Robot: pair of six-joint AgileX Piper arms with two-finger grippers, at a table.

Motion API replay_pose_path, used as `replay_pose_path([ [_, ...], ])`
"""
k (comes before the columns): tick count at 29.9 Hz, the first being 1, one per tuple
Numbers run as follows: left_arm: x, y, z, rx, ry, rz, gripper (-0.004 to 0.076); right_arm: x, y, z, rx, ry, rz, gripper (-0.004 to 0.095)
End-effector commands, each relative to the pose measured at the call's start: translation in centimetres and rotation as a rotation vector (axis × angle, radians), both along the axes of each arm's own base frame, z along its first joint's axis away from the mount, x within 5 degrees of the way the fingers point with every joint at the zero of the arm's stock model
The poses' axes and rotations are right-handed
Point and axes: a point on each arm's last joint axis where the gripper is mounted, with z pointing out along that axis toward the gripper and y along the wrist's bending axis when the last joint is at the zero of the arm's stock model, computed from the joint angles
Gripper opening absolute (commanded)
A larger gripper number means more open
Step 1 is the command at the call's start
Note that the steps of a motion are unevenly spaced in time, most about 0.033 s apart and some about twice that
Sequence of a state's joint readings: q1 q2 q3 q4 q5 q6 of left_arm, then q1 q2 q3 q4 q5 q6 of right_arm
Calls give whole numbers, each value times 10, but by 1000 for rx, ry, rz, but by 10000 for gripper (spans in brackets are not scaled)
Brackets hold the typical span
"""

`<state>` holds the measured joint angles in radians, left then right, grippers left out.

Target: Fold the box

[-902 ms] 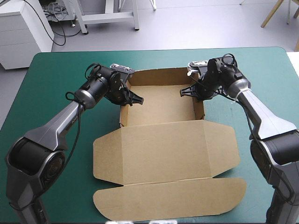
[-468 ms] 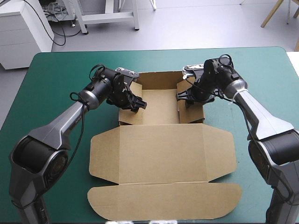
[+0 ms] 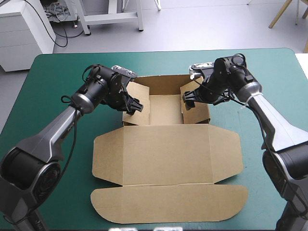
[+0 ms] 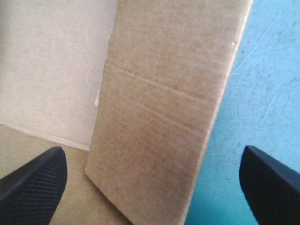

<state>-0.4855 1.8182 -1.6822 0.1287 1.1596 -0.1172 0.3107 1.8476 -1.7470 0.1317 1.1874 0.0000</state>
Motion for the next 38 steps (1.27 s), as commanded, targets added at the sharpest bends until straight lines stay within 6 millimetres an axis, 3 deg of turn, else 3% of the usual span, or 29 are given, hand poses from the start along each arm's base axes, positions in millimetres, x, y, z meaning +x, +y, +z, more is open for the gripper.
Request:
replay_pose_path([
  [1, -21, 16, 61, -2, -184, -25, 551, -23, -7, 56, 39, -170, 32, 918],
  [10, -86, 51, 142, -67, -404, -63, 436, -66, -22, 115, 66, -352, 47, 918],
  [15, -130, 70, 168, -91, -414, -124, 352, -82, -28, 132, 75, -406, 46, 918],
  [20, -168, 84, 178, -129, -440, -191, 155, -84, -29, 134, 69, -419, 46, 918],
  [24, -194, 98, 172, -126, -450, -193, -7, -80, -28, 133, 68, -430, 44, 918],
  [31, -227, 116, 130, -100, -371, -193, -10, -65, -23, 115, 56, -363, 42, 918],
  [38, -248, 126, 77, -112, -315, -162, -10, -29, -12, 72, 27, -261, 41, 887],
])
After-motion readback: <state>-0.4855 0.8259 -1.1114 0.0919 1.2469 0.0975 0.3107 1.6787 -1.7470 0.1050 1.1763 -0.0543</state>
